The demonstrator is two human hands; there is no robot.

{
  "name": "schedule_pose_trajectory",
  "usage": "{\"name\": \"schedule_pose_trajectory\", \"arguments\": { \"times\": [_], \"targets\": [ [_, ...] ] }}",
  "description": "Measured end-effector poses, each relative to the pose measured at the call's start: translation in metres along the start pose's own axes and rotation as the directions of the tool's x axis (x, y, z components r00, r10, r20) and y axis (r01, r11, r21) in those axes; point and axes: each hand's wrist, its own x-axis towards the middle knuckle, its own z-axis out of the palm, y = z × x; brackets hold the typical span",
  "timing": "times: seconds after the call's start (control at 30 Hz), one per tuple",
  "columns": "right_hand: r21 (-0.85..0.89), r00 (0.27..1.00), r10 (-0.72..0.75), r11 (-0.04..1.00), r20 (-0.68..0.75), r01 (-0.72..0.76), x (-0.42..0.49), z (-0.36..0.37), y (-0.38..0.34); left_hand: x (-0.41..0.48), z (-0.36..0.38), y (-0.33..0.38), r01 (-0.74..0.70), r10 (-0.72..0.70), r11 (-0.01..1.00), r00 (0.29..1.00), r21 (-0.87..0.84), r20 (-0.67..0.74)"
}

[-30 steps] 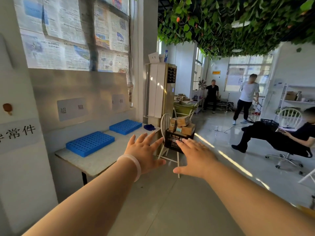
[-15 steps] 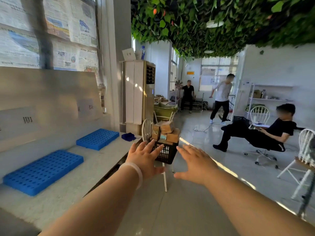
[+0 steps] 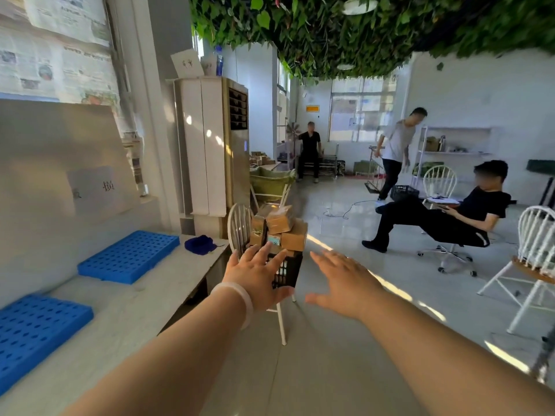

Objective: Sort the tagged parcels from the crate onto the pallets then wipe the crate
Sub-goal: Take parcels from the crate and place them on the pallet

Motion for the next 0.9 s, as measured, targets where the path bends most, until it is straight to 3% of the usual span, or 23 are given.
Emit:
{"name": "schedule_pose_trajectory", "arguments": {
  "times": [0.3,0.53,0.9],
  "targets": [
    [0.018,1.0,-0.017,1.0,0.0,0.017,0.171,0.001,0.069,0.165,0.016,-0.025,0.062,-0.062,0.998,0.997,-0.007,-0.047],
    [0.018,0.999,-0.017,1.0,0.04,0.017,0.277,0.025,0.1,0.268,0.055,-0.057,0.077,-0.077,0.997,0.997,-0.022,0.024],
    [0.069,0.985,0.127,0.988,0.119,-0.136,0.453,0.083,0.111,0.44,0.126,-0.14,-0.006,0.017,0.994,0.996,-0.112,0.092]
  ]
}}
